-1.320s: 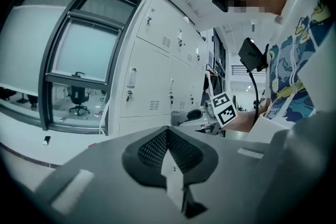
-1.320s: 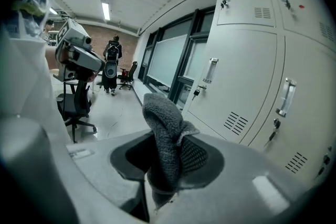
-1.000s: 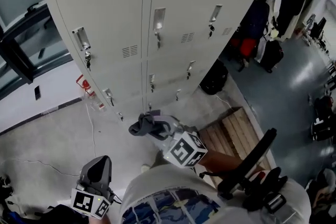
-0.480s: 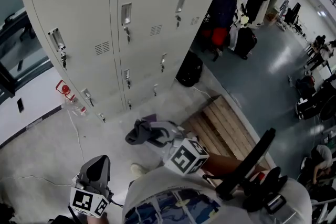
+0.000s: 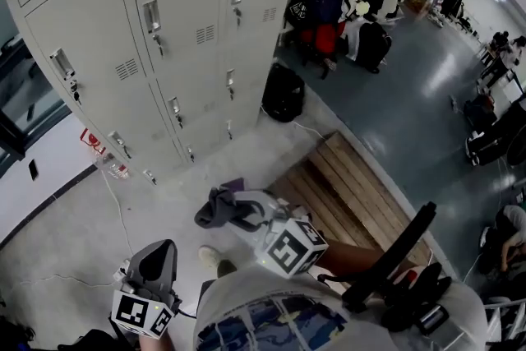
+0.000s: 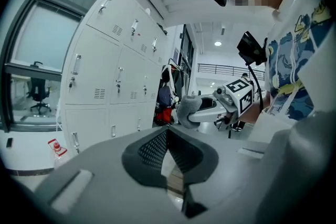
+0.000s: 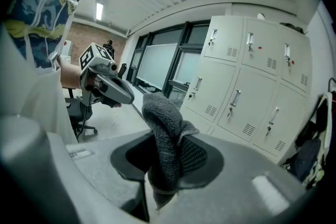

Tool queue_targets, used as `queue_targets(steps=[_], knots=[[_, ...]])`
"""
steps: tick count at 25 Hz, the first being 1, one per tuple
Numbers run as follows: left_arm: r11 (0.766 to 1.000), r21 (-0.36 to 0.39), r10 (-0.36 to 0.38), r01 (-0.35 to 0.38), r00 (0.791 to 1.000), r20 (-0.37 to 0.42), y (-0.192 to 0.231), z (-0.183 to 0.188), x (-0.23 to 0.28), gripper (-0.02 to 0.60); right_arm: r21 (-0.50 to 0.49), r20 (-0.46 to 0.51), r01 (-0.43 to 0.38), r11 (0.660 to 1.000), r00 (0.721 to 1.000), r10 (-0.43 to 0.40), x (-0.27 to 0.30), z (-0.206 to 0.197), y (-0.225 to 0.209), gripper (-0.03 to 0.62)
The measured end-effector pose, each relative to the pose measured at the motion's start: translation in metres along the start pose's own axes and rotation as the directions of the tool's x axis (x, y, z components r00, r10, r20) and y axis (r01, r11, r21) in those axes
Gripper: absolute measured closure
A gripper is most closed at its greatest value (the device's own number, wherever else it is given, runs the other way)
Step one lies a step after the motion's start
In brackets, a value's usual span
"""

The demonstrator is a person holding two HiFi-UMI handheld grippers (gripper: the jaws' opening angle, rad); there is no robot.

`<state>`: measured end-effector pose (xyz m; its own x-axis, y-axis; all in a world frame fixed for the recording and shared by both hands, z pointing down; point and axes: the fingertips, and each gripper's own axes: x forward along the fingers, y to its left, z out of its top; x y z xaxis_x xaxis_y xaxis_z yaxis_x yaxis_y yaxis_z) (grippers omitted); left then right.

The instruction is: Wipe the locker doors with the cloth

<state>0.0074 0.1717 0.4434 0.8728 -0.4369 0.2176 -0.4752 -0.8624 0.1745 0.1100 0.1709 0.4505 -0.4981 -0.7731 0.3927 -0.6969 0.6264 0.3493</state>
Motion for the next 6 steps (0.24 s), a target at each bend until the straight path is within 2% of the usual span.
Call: queue_targets(steps=[6], knots=[[0.999,0.027,-0.034,0.034,0.999,-0.001,-0.097,-0.021,0.009,0.580,0.029,0.011,0.025,0.999,1.000,-0.025,-0.085,-0.043,0.027,0.484]])
